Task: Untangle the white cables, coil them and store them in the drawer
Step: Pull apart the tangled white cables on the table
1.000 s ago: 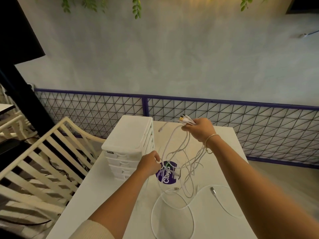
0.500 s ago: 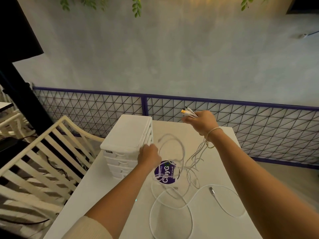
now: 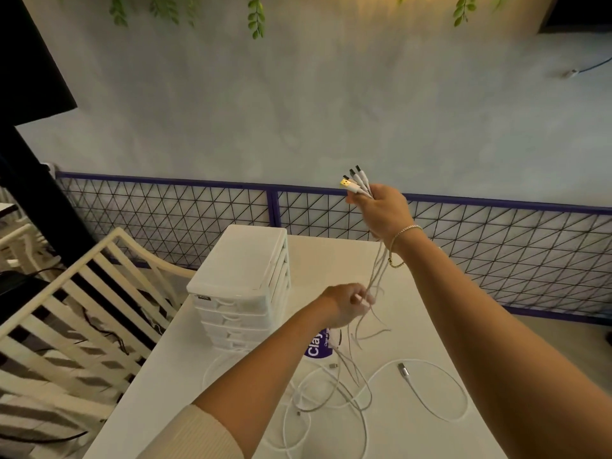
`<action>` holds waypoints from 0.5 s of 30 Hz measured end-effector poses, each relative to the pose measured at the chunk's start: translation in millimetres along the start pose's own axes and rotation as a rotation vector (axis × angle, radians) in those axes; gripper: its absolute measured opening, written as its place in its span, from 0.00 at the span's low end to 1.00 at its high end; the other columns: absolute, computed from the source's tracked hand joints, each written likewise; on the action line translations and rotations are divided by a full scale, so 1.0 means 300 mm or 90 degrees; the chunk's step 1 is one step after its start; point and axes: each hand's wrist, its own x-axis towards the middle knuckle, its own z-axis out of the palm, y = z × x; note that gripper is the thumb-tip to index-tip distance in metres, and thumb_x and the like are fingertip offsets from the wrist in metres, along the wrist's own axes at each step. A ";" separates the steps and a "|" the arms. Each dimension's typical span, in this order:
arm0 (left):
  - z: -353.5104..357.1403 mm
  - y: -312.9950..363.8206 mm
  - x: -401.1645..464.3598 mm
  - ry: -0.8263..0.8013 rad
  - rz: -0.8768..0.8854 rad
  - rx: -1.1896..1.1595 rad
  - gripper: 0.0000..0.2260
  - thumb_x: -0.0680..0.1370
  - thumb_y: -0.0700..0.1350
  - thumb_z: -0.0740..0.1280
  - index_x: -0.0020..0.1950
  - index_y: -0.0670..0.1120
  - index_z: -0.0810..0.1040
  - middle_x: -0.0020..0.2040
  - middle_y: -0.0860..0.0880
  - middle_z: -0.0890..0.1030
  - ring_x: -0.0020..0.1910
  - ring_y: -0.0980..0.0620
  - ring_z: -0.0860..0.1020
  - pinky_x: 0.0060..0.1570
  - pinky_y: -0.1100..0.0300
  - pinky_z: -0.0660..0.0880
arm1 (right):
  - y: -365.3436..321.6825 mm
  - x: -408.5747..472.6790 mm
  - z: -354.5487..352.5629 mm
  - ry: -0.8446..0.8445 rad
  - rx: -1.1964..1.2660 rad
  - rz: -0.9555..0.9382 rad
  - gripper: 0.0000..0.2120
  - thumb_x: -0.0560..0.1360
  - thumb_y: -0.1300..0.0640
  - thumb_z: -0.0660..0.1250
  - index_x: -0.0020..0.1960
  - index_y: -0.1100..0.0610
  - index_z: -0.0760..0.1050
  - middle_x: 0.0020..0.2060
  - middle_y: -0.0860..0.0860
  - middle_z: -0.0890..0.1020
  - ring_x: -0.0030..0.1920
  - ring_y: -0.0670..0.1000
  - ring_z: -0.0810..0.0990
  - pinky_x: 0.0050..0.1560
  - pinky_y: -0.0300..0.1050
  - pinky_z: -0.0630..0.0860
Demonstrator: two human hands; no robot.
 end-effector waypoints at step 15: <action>-0.067 -0.115 -0.030 0.148 -0.078 -0.301 0.10 0.82 0.46 0.56 0.51 0.45 0.75 0.40 0.48 0.80 0.32 0.53 0.78 0.35 0.62 0.79 | 0.062 0.029 -0.073 0.007 -0.118 0.030 0.15 0.78 0.51 0.62 0.53 0.63 0.77 0.32 0.52 0.73 0.29 0.47 0.67 0.30 0.42 0.66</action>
